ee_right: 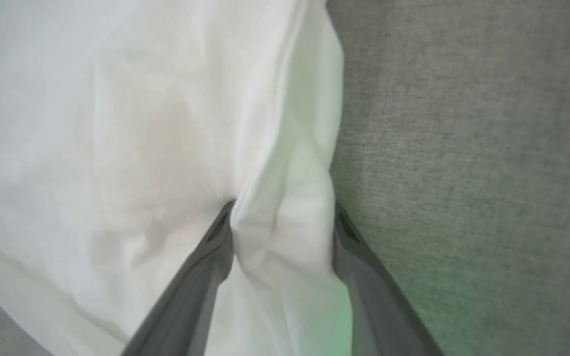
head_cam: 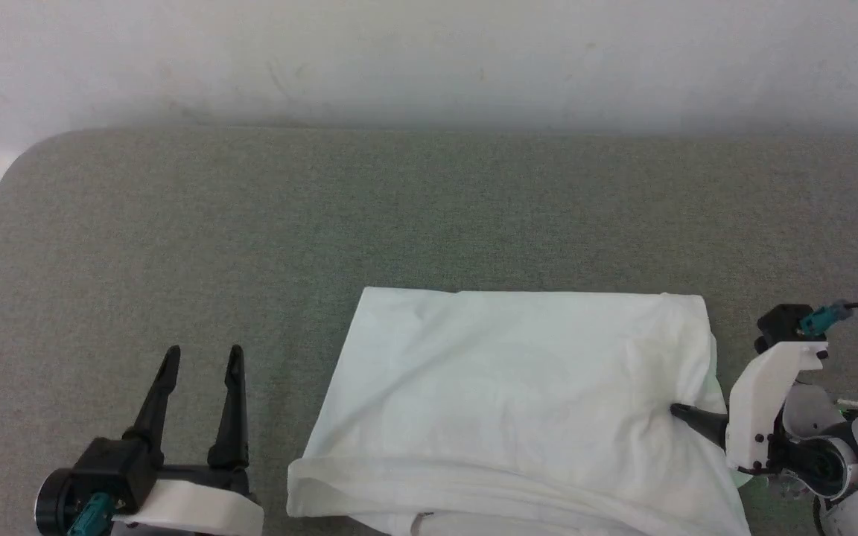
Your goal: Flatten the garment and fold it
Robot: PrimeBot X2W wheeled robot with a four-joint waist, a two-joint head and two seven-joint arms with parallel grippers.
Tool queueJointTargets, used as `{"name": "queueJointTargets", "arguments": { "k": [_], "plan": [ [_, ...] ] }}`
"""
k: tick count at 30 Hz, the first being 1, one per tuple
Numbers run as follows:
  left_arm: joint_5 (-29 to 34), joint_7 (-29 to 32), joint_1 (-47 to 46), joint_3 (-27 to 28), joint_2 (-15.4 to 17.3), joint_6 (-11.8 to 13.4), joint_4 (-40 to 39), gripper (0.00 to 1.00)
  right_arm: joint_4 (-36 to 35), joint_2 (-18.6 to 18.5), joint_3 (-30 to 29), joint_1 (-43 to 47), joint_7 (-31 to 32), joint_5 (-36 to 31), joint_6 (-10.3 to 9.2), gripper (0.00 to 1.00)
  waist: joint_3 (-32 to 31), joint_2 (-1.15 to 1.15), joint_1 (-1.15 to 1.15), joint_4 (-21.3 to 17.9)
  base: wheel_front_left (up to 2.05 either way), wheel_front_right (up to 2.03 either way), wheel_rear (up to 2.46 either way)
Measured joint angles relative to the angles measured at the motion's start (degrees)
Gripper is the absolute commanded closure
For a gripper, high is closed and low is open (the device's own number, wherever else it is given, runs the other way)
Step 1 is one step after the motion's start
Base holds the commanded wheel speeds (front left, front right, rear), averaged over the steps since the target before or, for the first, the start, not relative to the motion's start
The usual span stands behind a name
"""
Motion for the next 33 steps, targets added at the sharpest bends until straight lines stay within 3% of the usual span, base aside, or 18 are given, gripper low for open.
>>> {"name": "queueJointTargets", "arguments": {
  "k": [1, 2, 6, 13, 24, 27, 33],
  "plan": [
    [0.27, 0.0, 0.0, 0.2, -0.29, -0.27, 0.34, 0.0, 0.69, -0.24, 0.49, -0.84, 1.72, 0.67, -0.01, 0.87, -0.07, 0.0, 0.0, -0.02, 0.0, 0.0, 0.0],
    [0.53, 0.0, -0.01, 0.4, -0.53, -0.7, 0.71, 0.0, 1.14, -0.35, 0.97, -1.53, 3.11, 1.37, -0.01, 1.0, -0.19, 0.0, 0.0, -0.09, 0.0, 0.0, 0.0],
    [2.07, 0.0, 0.0, 1.09, -1.38, -1.77, 1.83, 0.0, 1.12, 0.0, 2.91, -1.81, 3.83, 2.86, -0.01, 1.0, -0.85, 0.0, 0.0, -0.46, 0.0, 0.0, 0.0],
    [3.69, 0.0, 0.41, 2.35, -1.9, -2.79, 3.23, 0.0, -3.12, -2.01, 2.44, 1.47, -1.34, 2.92, 0.0, 1.0, -2.58, 0.0, 0.0, -1.52, 0.0, 0.0, 0.0],
    [5.0, 0.0, 1.44, 3.42, -3.22, -4.28, 4.47, 0.0, -5.84, -10.55, -9.67, 9.85, -3.36, -2.03, 0.0, 1.0, -4.37, 0.0, 0.0, -3.41, 0.0, 0.0, 0.0],
    [5.22, 0.0, 1.61, 3.74, -3.7, -4.69, 4.88, 0.0, -7.9, -9.47, -11.22, 10.27, -2.65, -0.79, 0.0, 1.0, -4.84, 0.0, 0.0, -3.69, 0.0, 0.0, 0.0],
    [5.66, 0.0, 1.76, 3.9, -4.37, -5.57, 5.61, 0.0, -15.53, -2.14, -8.78, 9.5, 3.09, 7.4, -0.01, 1.0, -5.82, 0.0, 0.0, -3.85, 0.0, 0.0, 0.0]
  ]
}}
